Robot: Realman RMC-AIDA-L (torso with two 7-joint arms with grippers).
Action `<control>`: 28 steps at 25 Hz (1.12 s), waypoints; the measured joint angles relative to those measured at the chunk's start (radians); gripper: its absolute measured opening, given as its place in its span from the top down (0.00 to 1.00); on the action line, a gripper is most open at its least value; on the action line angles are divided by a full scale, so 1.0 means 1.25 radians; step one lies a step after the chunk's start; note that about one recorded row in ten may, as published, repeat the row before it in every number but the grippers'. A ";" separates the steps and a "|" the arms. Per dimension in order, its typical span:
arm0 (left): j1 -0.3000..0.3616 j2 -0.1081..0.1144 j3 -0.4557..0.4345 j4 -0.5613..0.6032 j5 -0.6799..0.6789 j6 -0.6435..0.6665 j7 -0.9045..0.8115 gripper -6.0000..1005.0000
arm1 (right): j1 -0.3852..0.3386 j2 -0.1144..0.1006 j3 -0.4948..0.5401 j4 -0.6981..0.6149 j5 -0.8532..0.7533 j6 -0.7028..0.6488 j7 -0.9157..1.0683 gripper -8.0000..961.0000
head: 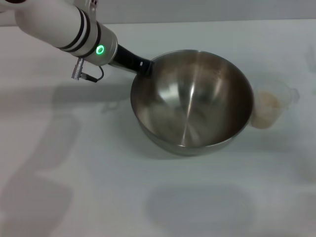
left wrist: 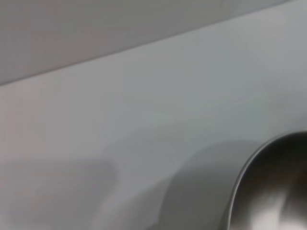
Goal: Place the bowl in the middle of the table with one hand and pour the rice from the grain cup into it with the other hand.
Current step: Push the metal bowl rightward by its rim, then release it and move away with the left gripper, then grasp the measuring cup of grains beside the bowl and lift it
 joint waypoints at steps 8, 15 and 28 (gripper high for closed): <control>0.052 0.006 -0.015 -0.130 -0.070 -0.036 0.034 0.84 | 0.003 0.000 0.000 -0.003 0.000 0.004 0.000 0.27; 0.144 0.005 -0.053 -0.272 -0.067 0.093 0.109 0.69 | 0.005 -0.001 0.000 -0.001 0.000 0.007 0.000 0.27; 0.408 0.003 0.386 -0.131 -0.060 1.395 0.229 0.66 | 0.007 -0.003 0.002 -0.002 0.000 0.020 -0.001 0.27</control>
